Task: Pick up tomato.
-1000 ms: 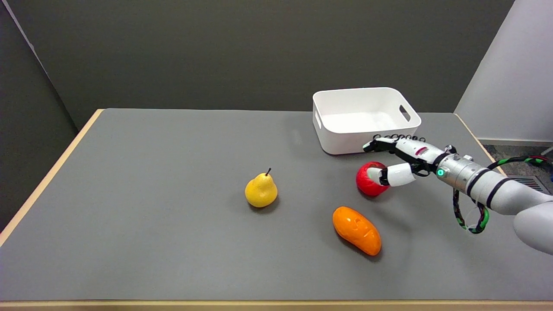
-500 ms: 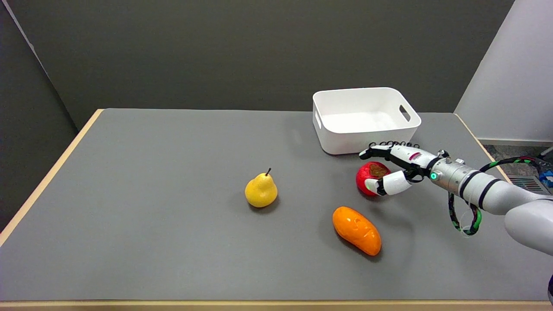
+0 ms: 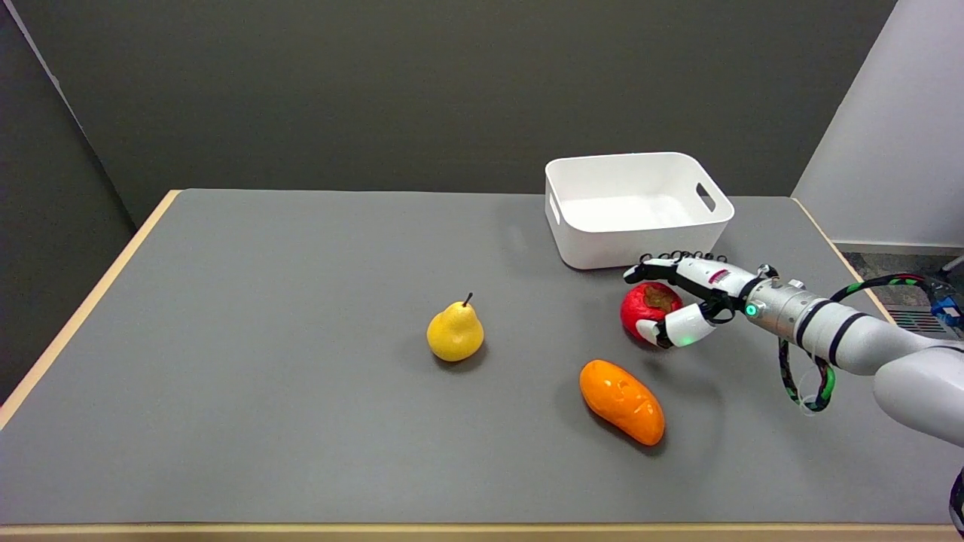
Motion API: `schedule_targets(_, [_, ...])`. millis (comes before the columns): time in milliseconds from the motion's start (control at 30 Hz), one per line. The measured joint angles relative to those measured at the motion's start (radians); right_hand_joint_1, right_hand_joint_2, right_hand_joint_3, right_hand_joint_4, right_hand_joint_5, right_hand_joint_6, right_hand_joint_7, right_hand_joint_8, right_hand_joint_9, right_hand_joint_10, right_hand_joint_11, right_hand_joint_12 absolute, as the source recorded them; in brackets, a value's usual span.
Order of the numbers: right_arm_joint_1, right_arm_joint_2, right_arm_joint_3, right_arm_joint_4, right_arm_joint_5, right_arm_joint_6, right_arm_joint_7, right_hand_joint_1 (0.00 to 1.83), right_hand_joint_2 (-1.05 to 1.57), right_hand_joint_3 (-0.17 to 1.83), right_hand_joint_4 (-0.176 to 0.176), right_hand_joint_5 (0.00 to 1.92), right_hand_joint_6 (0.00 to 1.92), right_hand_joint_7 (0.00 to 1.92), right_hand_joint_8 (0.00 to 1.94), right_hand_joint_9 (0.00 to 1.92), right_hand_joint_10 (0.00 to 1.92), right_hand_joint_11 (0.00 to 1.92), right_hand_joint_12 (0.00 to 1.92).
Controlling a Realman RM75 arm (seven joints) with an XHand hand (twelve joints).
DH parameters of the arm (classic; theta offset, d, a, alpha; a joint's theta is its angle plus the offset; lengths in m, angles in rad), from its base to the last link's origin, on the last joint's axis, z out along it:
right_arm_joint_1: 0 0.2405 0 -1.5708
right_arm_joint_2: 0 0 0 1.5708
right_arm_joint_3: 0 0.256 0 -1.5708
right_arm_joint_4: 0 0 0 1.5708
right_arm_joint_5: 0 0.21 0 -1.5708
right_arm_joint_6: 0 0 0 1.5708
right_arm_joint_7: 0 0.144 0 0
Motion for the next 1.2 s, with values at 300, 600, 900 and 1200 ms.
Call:
schedule_targets(300, [0.012,0.0,-0.014,-0.005,-0.007,-0.003,0.0,0.66,0.58,0.94,0.112,0.24,0.47,0.2,0.28,0.06,0.53,0.0,0.99])
schedule_targets(600, [0.021,-0.001,-0.028,-0.013,-0.012,-0.005,0.0,0.68,0.57,0.99,0.106,0.21,0.52,0.18,0.34,0.05,0.58,0.0,1.02])
schedule_targets(900, [0.03,-0.001,-0.043,-0.017,-0.041,0.002,0.0,1.09,0.78,0.91,0.117,0.49,1.18,0.66,0.88,0.65,1.23,0.61,1.68])
schedule_targets(1200, [0.038,-0.002,-0.061,-0.018,-0.074,0.037,-0.006,1.33,1.16,0.16,-0.142,0.62,1.62,0.82,1.25,0.7,1.45,0.73,1.83])
